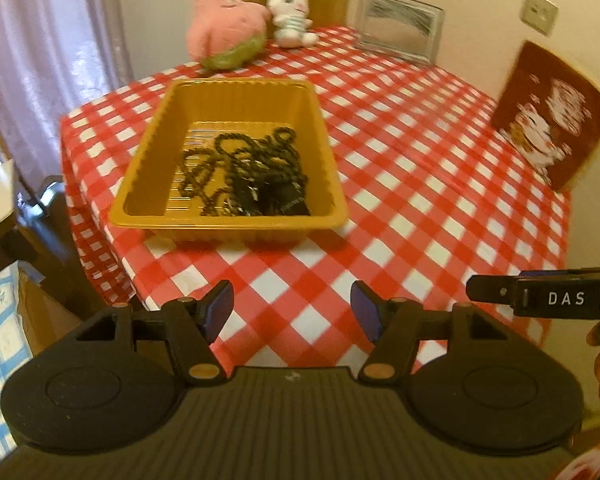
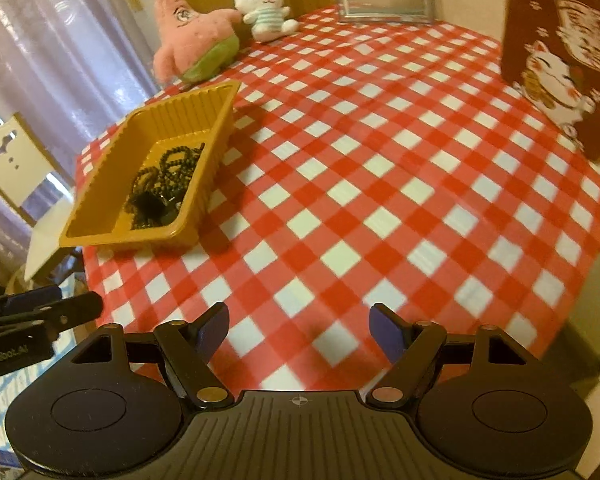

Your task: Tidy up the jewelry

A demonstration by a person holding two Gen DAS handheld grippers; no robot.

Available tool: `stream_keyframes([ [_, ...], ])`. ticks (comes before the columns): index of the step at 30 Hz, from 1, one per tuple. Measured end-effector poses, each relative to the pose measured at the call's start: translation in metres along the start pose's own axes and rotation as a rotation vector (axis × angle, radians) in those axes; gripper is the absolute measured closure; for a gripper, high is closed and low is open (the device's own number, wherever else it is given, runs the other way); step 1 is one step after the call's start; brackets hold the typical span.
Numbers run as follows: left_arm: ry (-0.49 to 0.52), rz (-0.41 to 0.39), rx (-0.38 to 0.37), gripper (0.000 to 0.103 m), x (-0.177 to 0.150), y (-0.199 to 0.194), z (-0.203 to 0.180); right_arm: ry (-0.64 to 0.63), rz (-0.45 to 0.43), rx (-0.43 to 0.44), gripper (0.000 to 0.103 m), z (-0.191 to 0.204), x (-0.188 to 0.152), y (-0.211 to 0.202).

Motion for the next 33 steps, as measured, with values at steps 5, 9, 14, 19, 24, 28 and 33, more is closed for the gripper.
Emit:
stream_keyframes([
  [5,0.041,0.004,-0.060,0.041,-0.007,-0.016,0.001,0.029,-0.013,-0.023,0.026,0.017,-0.022,-0.017],
  [9,0.078,-0.005,-0.067,0.040,-0.018,-0.028,0.004,0.043,-0.022,-0.028,0.026,0.033,-0.039,-0.027],
  [14,0.101,-0.003,-0.092,0.040,-0.032,-0.038,0.010,0.056,-0.054,-0.042,0.026,0.051,-0.054,-0.038],
  [19,0.131,-0.019,-0.110,0.040,-0.039,-0.047,0.013,0.066,-0.085,-0.057,0.026,0.061,-0.062,-0.048],
  [24,0.151,-0.041,-0.119,0.039,-0.042,-0.056,0.016,0.065,-0.102,-0.066,0.026,0.070,-0.069,-0.053],
  [28,0.161,-0.051,-0.128,0.039,-0.044,-0.060,0.017,0.072,-0.113,-0.074,0.026,0.072,-0.072,-0.057],
  [33,0.169,-0.057,-0.134,0.039,-0.045,-0.062,0.017,0.071,-0.117,-0.078,0.026,0.074,-0.073,-0.057],
])
Point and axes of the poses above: each gripper's, at about its wrist camera, not at the fingertips, and y roughly the way its jaws point, z to its left, x to its top, the point moved 9 cm from there along y, roughly the way its jaws point, and after that the axes turned 10 degrees about z, right-handed, at the moved point
